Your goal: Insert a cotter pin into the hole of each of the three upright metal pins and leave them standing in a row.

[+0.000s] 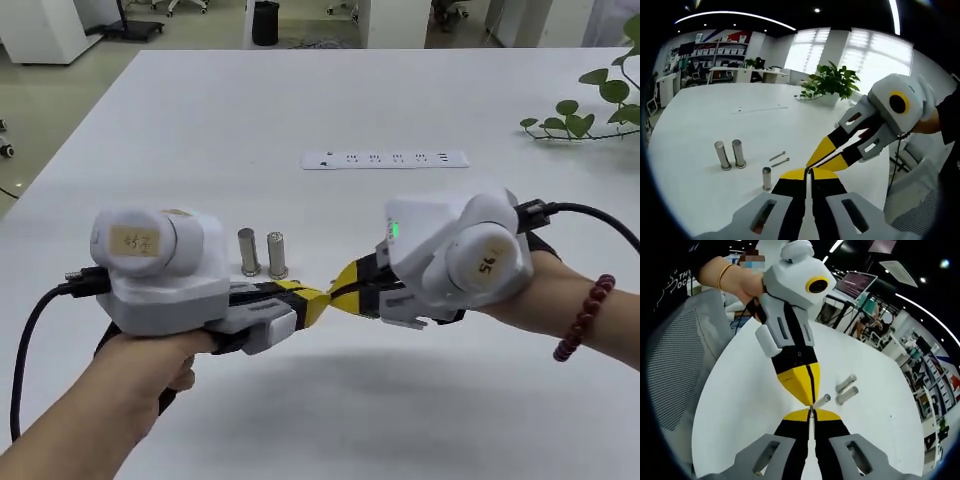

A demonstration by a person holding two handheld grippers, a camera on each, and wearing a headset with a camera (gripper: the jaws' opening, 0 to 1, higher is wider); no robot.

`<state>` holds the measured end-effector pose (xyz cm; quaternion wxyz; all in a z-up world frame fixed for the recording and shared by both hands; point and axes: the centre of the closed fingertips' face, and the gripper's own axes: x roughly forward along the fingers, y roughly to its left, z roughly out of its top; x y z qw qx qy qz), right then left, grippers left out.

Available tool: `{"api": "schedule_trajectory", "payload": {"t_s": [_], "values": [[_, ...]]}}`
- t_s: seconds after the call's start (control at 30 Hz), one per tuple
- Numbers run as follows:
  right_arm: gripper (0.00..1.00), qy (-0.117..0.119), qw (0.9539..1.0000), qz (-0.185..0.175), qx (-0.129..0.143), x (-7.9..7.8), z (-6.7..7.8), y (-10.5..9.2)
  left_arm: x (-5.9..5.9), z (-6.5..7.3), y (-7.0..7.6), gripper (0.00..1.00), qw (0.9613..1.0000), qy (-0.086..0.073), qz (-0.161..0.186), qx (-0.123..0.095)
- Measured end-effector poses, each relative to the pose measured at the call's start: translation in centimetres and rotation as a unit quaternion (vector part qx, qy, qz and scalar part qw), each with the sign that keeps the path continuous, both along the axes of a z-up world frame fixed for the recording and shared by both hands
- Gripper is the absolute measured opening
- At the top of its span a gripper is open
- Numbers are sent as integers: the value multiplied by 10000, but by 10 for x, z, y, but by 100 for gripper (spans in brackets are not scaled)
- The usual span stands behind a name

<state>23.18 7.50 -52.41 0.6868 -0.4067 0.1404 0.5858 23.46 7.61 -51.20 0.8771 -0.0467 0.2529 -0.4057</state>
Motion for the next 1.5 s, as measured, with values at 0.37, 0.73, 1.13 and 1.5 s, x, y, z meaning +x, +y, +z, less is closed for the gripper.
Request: {"api": "schedule_trajectory", "payload": {"t_s": [0.37, 0.73, 1.13, 1.5], "values": [[5, 1104, 9911, -520, 525, -7, -8, -5, -5, -1, 0, 0, 9974, -515, -394, 319], [8, 1904, 9745, -755, 922, -10, -7, -11, -14, -1, -3, 0, 9891, -961, -936, 613], [7, 2238, 9700, -392, 864, -31, -10, -5, -29, -1, -10, 0, 9799, -1190, -1423, 728], [0, 2193, 9727, -257, 713, -37, -12, -7, -38, -2, -15, 0, 9779, -1151, -1610, 679]]}}
